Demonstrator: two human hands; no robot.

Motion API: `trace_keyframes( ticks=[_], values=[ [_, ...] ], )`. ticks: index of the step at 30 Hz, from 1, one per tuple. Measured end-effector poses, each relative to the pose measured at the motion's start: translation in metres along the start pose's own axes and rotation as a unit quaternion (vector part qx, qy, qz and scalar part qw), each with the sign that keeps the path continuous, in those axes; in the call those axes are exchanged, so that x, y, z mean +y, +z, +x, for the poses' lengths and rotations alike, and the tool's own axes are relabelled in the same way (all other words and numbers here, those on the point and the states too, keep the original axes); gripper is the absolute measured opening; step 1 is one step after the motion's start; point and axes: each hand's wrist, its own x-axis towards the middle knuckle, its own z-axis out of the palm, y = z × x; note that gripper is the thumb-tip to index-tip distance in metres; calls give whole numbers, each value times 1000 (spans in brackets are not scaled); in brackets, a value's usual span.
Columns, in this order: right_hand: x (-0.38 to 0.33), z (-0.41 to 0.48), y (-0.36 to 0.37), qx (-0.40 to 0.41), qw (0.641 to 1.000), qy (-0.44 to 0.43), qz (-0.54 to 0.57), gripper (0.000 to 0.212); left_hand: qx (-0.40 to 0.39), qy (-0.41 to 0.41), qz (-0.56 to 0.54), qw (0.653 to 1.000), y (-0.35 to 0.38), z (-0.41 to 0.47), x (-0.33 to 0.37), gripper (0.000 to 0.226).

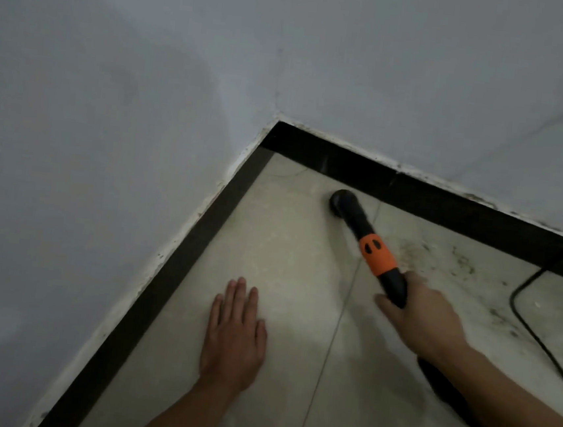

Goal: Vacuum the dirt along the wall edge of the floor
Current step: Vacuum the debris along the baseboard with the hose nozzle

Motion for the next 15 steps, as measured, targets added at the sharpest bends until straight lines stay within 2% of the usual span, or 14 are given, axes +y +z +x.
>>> trace_keyframes(
  ticks=[4,9,15],
  values=[
    [0,-54,17,-42,997,-70,1,33,16,2,-7,1000,0,-1,2,60],
    [36,-85,10,-16,1000,-3,11,30,24,7,-4,1000,2,-3,5,60],
    [85,-167,23,-49,998,3,-25,26,-26,0,24,999,0,5,20,59]
  ],
)
